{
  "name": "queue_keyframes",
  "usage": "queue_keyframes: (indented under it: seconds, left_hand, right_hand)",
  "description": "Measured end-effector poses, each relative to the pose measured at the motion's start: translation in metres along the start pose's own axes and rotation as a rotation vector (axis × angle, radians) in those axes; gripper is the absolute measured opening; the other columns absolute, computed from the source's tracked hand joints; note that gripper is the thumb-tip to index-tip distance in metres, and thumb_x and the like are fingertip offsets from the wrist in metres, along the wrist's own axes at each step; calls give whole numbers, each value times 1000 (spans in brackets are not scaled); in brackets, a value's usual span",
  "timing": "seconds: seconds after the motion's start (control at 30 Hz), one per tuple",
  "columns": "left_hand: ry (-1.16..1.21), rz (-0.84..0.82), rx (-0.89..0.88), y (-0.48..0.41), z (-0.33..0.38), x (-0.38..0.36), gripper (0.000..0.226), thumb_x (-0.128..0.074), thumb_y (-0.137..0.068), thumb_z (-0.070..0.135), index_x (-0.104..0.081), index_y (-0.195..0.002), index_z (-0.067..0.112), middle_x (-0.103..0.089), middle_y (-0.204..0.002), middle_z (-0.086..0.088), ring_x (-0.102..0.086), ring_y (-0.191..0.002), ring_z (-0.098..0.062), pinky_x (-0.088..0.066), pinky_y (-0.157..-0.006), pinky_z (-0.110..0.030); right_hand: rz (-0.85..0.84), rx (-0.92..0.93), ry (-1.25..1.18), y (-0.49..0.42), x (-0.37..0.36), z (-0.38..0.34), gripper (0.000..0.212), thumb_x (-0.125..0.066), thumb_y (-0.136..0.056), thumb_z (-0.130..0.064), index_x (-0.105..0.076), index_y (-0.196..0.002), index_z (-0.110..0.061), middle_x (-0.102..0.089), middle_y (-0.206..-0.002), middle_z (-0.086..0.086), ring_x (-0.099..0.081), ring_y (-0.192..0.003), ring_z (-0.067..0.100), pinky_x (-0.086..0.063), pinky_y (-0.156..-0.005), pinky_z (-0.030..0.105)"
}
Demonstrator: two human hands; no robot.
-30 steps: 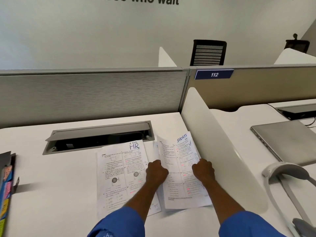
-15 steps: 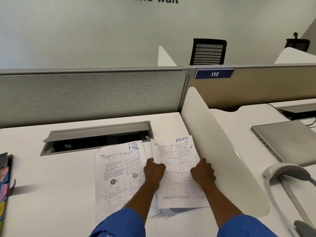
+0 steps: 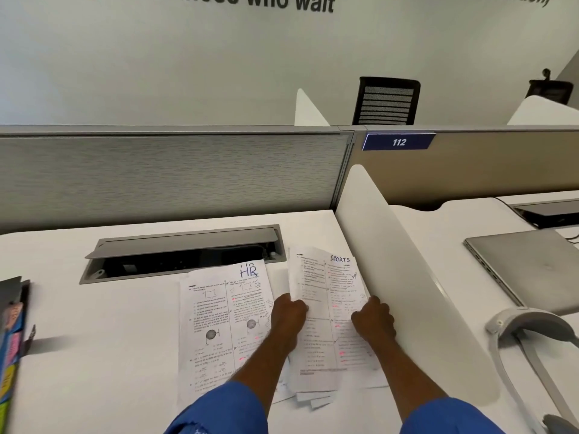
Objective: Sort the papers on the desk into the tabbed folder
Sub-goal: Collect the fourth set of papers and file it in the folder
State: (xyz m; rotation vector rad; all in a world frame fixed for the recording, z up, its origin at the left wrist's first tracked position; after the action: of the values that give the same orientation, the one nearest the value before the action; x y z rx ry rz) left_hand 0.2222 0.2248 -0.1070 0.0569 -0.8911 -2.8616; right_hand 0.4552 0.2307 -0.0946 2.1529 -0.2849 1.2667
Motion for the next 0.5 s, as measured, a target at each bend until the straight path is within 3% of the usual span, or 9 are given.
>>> queue_keyframes:
  seconds: [0.2,0.3,0.4,0.5]
  left_hand:
    - [-10,-99,-110,13,31,5,29,-56,-85,2,-60,-109,18,-70,-105,-2,-70,-87,-24,-61,-72,-37]
    - [35,-114,-148,18,49,14,32,-58,-79,-2,-62,-106,14,-72,-102,-6,-71,-85,-27,-61,-70,-40]
    - [151,-124,-193,25,67,24,36,-59,-66,-2,-64,-100,7,-74,-95,-8,-71,-83,-29,-59,-65,-36]
    - [181,-122,-245,30,81,32,44,-59,-53,6,-62,-98,7,-74,-94,-9,-72,-83,-28,-58,-62,-34]
  right_hand:
    - [15,63,-227,-5,2,-6,54,-61,-81,-17,-46,-129,2,-57,-126,23,-57,-114,41,-51,-96,45]
    - [3,132,-468,-3,8,-16,59,-72,-76,-25,-55,-128,-4,-64,-124,17,-64,-109,33,-54,-92,41]
    - [-28,191,-752,8,23,-26,47,-74,-81,-14,-51,-122,-8,-65,-117,9,-67,-100,26,-58,-84,40]
    - [-112,261,-952,18,33,-41,50,-69,-86,0,-40,-125,-11,-63,-112,6,-65,-99,26,-55,-76,34]
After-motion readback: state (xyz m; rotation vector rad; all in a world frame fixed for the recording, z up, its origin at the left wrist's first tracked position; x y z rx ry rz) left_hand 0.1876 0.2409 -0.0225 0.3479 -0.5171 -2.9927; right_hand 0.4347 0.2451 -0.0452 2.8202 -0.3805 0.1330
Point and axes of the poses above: each hand's wrist, its own y-axis away from the middle knuckle, its own x-axis out of the back of the hand, z = x × y, the point moved 10 cm from there along -y, towards the middle knuckle
